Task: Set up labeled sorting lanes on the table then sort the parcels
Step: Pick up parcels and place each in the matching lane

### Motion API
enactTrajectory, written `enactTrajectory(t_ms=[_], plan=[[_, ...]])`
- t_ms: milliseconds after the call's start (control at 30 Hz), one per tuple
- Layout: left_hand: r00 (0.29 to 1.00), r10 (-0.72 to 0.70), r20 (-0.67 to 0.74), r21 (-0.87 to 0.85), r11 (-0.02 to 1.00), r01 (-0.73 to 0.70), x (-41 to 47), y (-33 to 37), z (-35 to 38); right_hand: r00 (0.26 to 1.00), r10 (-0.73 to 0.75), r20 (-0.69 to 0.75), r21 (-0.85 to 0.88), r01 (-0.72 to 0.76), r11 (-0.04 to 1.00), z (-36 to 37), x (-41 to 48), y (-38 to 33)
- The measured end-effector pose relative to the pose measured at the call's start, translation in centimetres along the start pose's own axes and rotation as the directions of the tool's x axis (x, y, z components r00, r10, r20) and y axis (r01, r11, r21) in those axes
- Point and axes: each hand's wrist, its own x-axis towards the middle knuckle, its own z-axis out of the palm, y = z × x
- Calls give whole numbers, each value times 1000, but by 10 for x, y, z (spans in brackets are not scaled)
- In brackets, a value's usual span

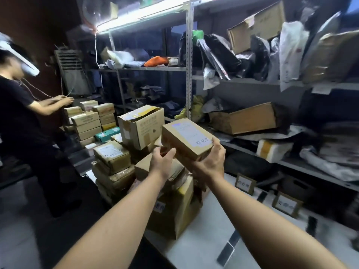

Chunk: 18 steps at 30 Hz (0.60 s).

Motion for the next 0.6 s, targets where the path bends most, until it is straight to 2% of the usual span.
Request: enactTrajectory(t_ms=[67, 133, 300, 433, 600], plan=[[989, -41, 145, -190, 979, 69, -12, 15, 42, 997, -18, -69, -5, 17, 1000, -35, -7, 11], [967, -64, 248, -276, 952, 134, -24, 19, 92, 989, -26, -147, -42, 20, 999, -77, -14, 25], [843, -115, 525, -318, 892, 320, -108, 33, 228, 945, 53, -321, -128, -99, 987, -209, -43, 73], [775, -107, 622, -269, 901, 339, -200, 44, 337, 894, 124, -430, -203, -230, 952, -335, -90, 118], [610, -46, 791, -216, 912, 349, -325, 50, 452, 800, 97, -593, -265, -307, 914, -481, -166, 151]])
